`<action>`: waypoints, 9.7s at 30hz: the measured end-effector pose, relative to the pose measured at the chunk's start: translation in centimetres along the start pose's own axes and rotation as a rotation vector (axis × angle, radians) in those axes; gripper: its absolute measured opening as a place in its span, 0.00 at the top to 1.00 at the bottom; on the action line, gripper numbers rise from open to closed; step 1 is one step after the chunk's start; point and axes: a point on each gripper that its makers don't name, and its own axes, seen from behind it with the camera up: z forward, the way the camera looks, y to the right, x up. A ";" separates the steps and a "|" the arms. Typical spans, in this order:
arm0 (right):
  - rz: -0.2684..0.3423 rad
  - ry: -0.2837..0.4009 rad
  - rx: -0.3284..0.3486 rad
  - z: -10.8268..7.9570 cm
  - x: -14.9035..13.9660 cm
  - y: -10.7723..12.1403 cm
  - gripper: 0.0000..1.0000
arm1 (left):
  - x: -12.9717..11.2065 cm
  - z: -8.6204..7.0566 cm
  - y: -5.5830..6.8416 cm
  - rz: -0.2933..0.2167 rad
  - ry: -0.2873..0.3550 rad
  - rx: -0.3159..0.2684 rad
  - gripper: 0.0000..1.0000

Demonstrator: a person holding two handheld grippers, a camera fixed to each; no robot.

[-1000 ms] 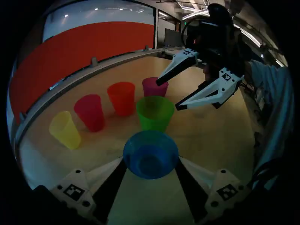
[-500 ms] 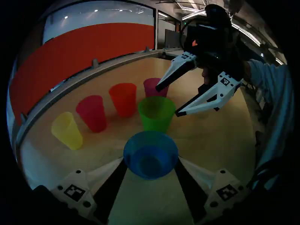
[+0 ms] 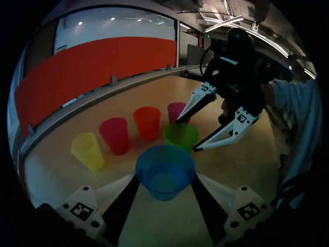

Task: Pour water

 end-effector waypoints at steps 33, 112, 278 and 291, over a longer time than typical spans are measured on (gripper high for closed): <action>0.050 0.053 -0.001 1.1 1.4 0.0 0.09 | 2.2 -2.7 -2.4 -0.016 0.088 0.080 0.16; -0.021 0.463 -0.056 -9.4 16.3 -3.0 0.09 | 20.8 -13.3 -3.4 0.141 0.547 0.289 0.15; -0.078 0.508 0.037 -7.1 20.0 -6.5 0.11 | 30.8 -20.1 -0.3 1.315 0.357 0.789 0.15; -0.076 0.511 0.032 -7.3 20.0 -6.4 0.11 | 31.0 -20.4 0.1 1.385 0.337 0.813 0.15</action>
